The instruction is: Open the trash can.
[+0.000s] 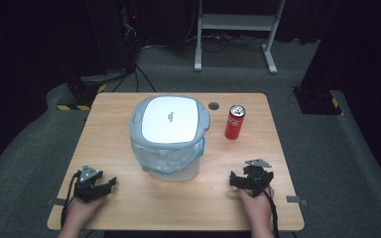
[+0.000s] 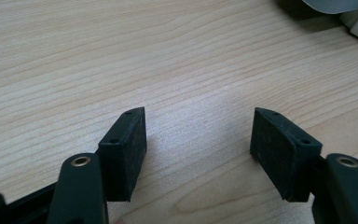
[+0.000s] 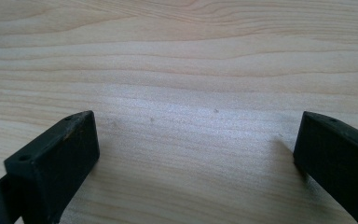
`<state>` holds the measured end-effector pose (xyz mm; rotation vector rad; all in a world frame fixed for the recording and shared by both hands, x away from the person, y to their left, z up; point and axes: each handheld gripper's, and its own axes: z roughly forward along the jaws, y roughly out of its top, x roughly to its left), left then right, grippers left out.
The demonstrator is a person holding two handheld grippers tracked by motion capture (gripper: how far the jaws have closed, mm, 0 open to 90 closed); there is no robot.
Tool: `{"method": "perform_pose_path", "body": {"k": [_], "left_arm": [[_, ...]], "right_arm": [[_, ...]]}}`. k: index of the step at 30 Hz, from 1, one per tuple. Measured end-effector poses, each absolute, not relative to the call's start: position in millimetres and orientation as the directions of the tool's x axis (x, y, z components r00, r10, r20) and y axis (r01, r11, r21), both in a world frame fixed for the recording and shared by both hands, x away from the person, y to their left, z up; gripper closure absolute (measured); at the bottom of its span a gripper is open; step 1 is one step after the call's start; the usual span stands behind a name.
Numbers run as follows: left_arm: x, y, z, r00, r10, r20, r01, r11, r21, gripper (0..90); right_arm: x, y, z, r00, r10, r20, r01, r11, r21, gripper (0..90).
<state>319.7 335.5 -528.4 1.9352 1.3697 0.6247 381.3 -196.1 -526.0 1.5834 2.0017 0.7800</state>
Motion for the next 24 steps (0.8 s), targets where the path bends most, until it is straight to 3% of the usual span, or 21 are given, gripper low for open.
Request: {"method": "perform_pose_path", "body": {"k": [13, 15, 17, 20, 23, 24], "left_arm": [[318.1, 335.4, -528.4, 0.328, 0.945, 0.0, 0.617, -0.214, 0.757, 37.1], [317.3, 335.1, -528.2, 0.342, 0.94, 0.002, 0.61, -0.224, 0.76, 41.7], [317.1, 335.3, -528.0, 0.348, 0.938, 0.006, 0.609, -0.23, 0.759, 43.5], [316.5, 335.4, -527.9, 0.352, 0.936, 0.004, 0.606, -0.231, 0.761, 47.8], [316.5, 336.2, -527.8, 0.345, 0.939, 0.0, 0.607, -0.223, 0.763, 54.0], [317.3, 337.1, -527.5, 0.333, 0.943, -0.001, 0.609, -0.214, 0.763, 56.7]], "right_arm": [[378.8, -197.0, -525.9, -0.249, 0.968, -0.014, 0.703, 0.191, 0.685, 0.5], [378.3, -197.1, -525.8, -0.249, 0.968, -0.014, 0.702, 0.19, 0.687, 1.7], [377.0, -197.3, -525.2, -0.239, 0.971, -0.012, 0.701, 0.181, 0.69, 5.8], [371.8, -198.2, -523.4, -0.25, 0.968, -0.013, 0.681, 0.186, 0.708, 20.7], [370.1, -198.0, -522.9, -0.258, 0.966, -0.014, 0.673, 0.19, 0.714, 25.5], [368.0, -198.0, -521.4, -0.265, 0.964, -0.002, 0.668, 0.185, 0.721, 31.6]]}}
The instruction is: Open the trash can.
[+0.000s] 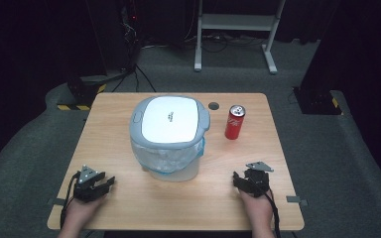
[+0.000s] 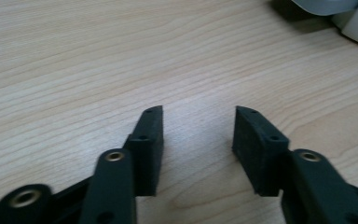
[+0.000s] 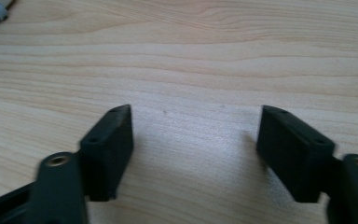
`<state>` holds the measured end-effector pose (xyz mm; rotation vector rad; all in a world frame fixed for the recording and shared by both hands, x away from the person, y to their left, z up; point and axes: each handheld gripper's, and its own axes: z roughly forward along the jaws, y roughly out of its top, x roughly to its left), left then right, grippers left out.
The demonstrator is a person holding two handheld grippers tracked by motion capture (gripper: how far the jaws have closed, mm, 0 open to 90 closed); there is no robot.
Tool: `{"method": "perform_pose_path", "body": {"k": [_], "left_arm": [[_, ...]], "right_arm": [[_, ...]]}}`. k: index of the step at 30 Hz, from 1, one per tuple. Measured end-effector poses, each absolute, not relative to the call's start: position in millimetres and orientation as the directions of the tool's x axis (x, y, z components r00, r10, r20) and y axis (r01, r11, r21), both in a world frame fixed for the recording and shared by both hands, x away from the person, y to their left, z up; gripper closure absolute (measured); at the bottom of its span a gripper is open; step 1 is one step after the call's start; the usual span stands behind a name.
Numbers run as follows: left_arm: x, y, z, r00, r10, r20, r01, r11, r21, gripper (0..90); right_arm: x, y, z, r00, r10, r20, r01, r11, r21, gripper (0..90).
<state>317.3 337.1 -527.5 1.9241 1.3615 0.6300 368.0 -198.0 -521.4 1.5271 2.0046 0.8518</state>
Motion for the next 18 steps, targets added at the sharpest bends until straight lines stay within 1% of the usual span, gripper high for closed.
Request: {"method": "perform_pose_path", "body": {"k": [2, 4, 7, 8, 9, 10, 15, 18], "left_arm": [[318.4, 336.8, -526.9, 0.333, 0.943, -0.001, 0.611, -0.215, 0.762, 58.7], [319.0, 337.0, -525.9, 0.336, 0.942, -0.001, 0.617, -0.219, 0.756, 63.0], [322.8, 334.7, -524.0, 0.344, 0.939, 0.021, 0.614, -0.242, 0.752, 68.8], [325.2, 333.3, -522.1, 0.339, 0.941, 0.017, 0.601, -0.23, 0.766, 70.7], [325.2, 333.3, -522.1, 0.339, 0.941, 0.017, 0.601, -0.23, 0.766, 72.7], [328.7, 329.8, -517.4, 0.337, 0.941, 0.012, 0.583, -0.219, 0.783, 74.7], [345.0, 313.8, -504.3, 0.369, 0.929, 0.029, 0.538, -0.239, 0.808, 81.8], [356.8, 305.4, -501.4, 0.385, 0.923, 0.029, 0.52, -0.242, 0.819, 85.3]], "right_arm": [[365.0, -197.8, -519.8, -0.272, 0.962, 0.012, 0.659, 0.177, 0.731, 34.9], [360.9, -195.7, -518.3, -0.28, 0.96, 0.018, 0.653, 0.177, 0.737, 38.8], [356.7, -190.9, -516.3, -0.303, 0.953, 0.005, 0.634, 0.198, 0.747, 43.9], [356.0, -189.3, -515.8, -0.315, 0.949, 0.0, 0.627, 0.208, 0.75, 45.8], [356.0, -189.3, -515.8, -0.315, 0.949, 0.0, 0.627, 0.208, 0.75, 45.8], [354.1, -185.9, -515.3, -0.326, 0.945, -0.009, 0.619, 0.221, 0.753, 52.7], [350.5, -180.8, -514.5, -0.338, 0.941, 0.002, 0.616, 0.219, 0.756, 58.2], [348.3, -178.0, -512.1, -0.355, 0.935, 0.01, 0.604, 0.221, 0.766, 58.4]]}}
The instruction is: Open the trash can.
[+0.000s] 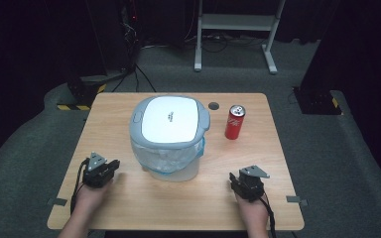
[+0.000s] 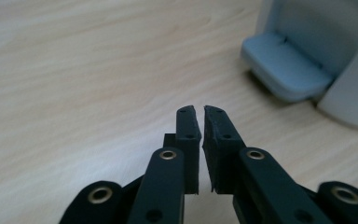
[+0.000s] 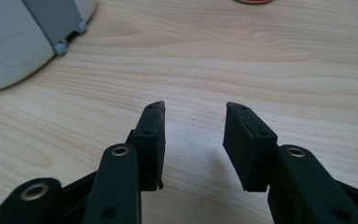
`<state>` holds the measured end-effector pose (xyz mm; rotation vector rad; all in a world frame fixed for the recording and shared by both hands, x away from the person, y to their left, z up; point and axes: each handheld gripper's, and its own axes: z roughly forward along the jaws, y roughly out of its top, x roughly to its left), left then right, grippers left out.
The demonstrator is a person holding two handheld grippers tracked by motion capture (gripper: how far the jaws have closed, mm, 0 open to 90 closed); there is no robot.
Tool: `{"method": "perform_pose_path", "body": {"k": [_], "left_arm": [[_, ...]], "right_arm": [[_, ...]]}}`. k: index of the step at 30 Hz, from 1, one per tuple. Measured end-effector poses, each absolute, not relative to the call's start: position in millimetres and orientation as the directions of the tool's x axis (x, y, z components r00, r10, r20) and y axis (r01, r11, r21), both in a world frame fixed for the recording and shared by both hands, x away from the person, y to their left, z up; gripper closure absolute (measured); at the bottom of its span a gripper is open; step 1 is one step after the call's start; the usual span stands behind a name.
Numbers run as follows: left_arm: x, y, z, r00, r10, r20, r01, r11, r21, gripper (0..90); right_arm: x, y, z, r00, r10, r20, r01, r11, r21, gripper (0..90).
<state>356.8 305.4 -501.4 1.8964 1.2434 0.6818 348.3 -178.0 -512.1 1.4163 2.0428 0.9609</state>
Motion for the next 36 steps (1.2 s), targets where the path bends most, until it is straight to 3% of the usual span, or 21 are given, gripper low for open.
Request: {"method": "perform_pose_path", "body": {"k": [19, 36], "left_arm": [[429.3, 241.1, -495.0, 0.37, 0.929, -0.027, 0.531, -0.188, 0.827, 84.8], [436.4, 230.2, -508.0, 0.367, 0.93, -0.023, 0.558, -0.201, 0.805, 87.9]], "right_arm": [[341.9, -171.5, -506.6, -0.385, 0.923, 0.01, 0.581, 0.233, 0.78, 58.2], [337.4, -164.4, -505.6, -0.404, 0.915, 0.006, 0.568, 0.246, 0.785, 57.9]]}}
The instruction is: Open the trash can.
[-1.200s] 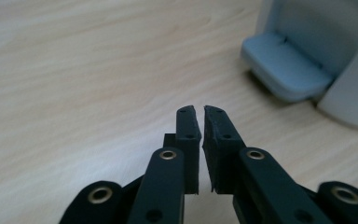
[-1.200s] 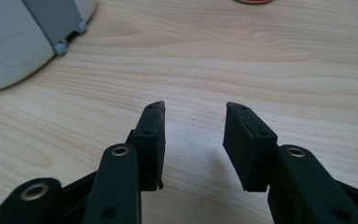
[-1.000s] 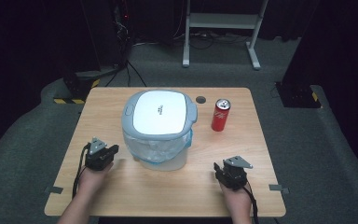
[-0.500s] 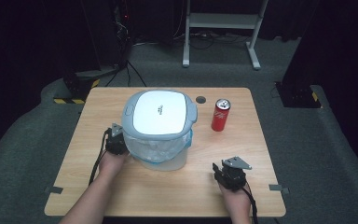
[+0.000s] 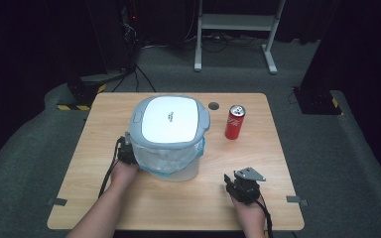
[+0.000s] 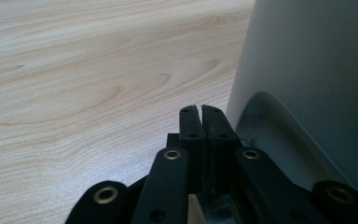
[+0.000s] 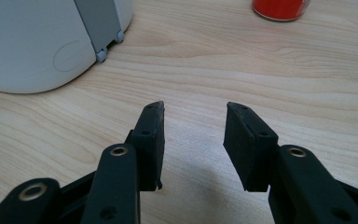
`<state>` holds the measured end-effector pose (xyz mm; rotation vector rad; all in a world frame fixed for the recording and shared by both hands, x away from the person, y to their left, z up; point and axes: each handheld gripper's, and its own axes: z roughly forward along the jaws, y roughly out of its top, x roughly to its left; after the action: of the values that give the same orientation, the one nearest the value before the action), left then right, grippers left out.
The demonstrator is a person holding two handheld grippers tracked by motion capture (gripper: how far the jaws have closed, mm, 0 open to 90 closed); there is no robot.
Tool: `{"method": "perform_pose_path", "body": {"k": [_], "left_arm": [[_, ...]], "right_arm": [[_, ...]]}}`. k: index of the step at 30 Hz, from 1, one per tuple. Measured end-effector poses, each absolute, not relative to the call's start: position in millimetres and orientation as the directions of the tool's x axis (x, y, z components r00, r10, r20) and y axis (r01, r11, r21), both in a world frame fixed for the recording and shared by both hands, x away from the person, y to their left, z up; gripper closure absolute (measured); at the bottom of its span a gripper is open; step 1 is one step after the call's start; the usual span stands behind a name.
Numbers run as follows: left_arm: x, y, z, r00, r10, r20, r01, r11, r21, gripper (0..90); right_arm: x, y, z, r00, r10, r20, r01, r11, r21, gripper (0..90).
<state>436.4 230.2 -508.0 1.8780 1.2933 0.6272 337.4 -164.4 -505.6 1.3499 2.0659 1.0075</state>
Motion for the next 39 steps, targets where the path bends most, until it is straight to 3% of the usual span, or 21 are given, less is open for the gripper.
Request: {"method": "perform_pose_path", "body": {"k": [11, 30, 39], "left_arm": [[417.1, 234.1, -511.4, 0.377, 0.926, -0.025, 0.537, -0.197, 0.82, 89.6], [349.6, 235.0, -517.1, 0.408, 0.913, -0.025, 0.487, -0.195, 0.851, 89.6], [351.7, 248.8, -522.1, 0.37, 0.925, -0.088, 0.528, -0.132, 0.839, 79.2]], "right_arm": [[336.4, -159.3, -507.2, -0.421, 0.907, 0.008, 0.569, 0.257, 0.781, 56.7], [328.5, -144.6, -502.1, -0.455, 0.89, 0.016, 0.536, 0.26, 0.803, 52.7], [311.9, -114.9, -489.8, -0.489, 0.872, 0.023, 0.5, 0.258, 0.827, 49.9]]}}
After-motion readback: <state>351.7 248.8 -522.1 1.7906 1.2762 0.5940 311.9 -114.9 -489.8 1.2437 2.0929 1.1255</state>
